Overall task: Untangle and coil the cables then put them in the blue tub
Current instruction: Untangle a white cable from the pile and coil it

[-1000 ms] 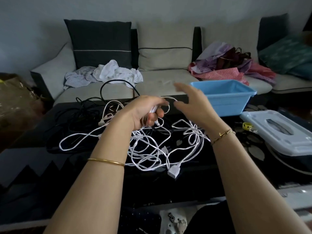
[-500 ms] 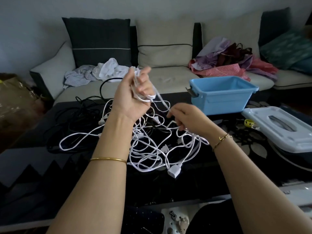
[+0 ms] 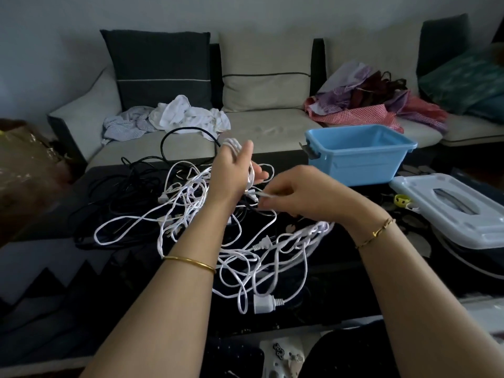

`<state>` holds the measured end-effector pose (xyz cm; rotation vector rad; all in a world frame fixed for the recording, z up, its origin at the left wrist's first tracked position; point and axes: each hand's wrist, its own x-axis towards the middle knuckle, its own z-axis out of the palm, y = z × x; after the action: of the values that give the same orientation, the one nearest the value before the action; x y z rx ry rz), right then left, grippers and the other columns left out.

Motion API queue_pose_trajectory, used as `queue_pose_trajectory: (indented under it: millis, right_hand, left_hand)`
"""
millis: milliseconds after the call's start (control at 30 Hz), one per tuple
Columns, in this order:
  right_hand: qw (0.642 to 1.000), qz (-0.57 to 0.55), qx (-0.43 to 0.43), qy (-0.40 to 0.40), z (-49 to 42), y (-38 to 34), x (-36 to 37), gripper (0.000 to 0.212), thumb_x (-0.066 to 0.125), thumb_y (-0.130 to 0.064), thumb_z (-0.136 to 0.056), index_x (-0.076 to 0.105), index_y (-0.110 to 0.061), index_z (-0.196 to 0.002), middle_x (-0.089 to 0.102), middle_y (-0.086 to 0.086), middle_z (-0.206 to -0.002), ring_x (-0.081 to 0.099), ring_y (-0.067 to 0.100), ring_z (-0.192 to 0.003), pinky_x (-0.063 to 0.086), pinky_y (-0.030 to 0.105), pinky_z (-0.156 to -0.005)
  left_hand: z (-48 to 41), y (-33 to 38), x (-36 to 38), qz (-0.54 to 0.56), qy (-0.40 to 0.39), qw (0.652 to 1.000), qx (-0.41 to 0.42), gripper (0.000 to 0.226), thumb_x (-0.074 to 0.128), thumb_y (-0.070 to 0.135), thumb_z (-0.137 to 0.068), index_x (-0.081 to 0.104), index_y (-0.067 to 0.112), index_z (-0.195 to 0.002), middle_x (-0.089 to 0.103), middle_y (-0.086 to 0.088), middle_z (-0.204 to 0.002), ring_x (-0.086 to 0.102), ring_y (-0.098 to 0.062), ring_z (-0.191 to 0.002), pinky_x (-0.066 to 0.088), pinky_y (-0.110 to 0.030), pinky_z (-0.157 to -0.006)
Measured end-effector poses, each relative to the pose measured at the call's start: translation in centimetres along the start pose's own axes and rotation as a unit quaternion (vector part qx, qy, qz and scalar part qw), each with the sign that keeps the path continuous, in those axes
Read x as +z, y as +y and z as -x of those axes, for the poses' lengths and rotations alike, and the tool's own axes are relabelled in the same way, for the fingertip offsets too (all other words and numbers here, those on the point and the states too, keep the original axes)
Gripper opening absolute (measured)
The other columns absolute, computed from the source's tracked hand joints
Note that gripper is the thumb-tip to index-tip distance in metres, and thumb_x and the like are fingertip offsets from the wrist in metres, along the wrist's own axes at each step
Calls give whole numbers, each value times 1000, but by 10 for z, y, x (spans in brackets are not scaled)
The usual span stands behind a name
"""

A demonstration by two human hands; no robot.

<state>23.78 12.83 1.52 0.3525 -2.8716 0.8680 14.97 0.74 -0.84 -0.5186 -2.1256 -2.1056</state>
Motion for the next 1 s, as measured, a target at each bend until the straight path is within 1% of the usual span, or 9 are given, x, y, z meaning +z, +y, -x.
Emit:
queue_pose_trajectory:
  millis: [200, 333, 500, 633, 700, 800, 867, 933, 1000]
  right_hand:
    - [980, 13, 12, 200, -8, 16, -11, 3, 72, -23, -78, 72, -23, -82, 68, -8, -79, 63, 9, -79, 53, 38, -76]
    - [966, 21, 11, 259, -11, 24, -17, 10, 69, -10, -80, 75, -16, -86, 68, -2, -85, 61, 12, -80, 50, 30, -76]
    - [933, -47, 65, 351, -10, 46, -26, 17, 63, -4, -83, 75, -11, -92, 69, 4, -83, 58, 3, -64, 48, 19, -66]
    - [931, -174, 110, 302, -13, 55, -11, 17, 57, -4, -89, 72, -10, -94, 63, 9, -62, 51, 3, -39, 46, 13, -48]
    - [926, -197, 144, 287, -15, 60, -3, 19, 55, -7, -91, 71, -16, -90, 60, 7, -57, 48, 7, -36, 43, 15, -41]
    - [940, -174, 175, 238, -17, 66, 9, 25, 58, -22, -93, 63, -19, -69, 52, 1, -49, 40, 9, -32, 35, 18, -33]
    - [954, -162, 191, 167, -17, 68, 17, 22, 55, -22, -95, 65, -14, -77, 49, 2, -50, 35, 6, -28, 31, 17, -32]
    - [969, -137, 194, 72, -16, 63, 23, 21, 51, -20, -95, 67, -10, -87, 49, 4, -52, 35, 8, -30, 31, 18, -33]
    - [982, -71, 171, -26, -15, 52, 25, 20, 49, -17, -96, 65, -7, -89, 51, 6, -56, 41, 12, -34, 34, 18, -35]
  left_hand:
    - [15, 9, 4, -146, -113, 983, 8, 68, 25, 46, -102, 56, -7, -72, 58, -23, -55, 62, -26, -49, 52, -34, -63]
    - [14, 15, 3, -138, -202, 968, -57, 62, 21, 52, -101, 61, 7, -114, 55, -6, -52, 48, -17, -36, 39, -20, -42]
    - [19, 15, -5, -28, -389, 904, -174, 64, 23, 50, -100, 56, 1, -123, 40, 0, -42, 31, -9, -29, 26, -15, -35]
    - [19, 26, -13, 81, -503, 843, -171, 64, 48, 54, -86, 61, 0, -117, 38, 3, -38, 24, -1, -25, 22, -12, -30]
    - [18, 24, -15, 137, -540, 813, -170, 53, 62, 38, -85, 61, -3, -118, 42, 4, -39, 26, 1, -25, 24, -11, -29]
    - [10, 20, -16, 296, -557, 745, -217, 46, 58, 22, -90, 53, -9, -124, 50, 0, -42, 32, -2, -26, 30, -14, -28]
    - [1, 19, -17, 418, -539, 693, -233, 45, 48, 16, -94, 41, -11, -129, 56, -6, -47, 33, -7, -30, 31, -18, -31]
    - [-4, 19, -17, 498, -463, 699, -221, 41, 39, 17, -96, 38, -10, -127, 58, -8, -50, 39, -9, -31, 33, -19, -34]
    - [-5, 17, -16, 520, -310, 772, -191, 40, 34, 23, -98, 43, -7, -123, 54, 0, -48, 43, -5, -31, 35, -16, -34]
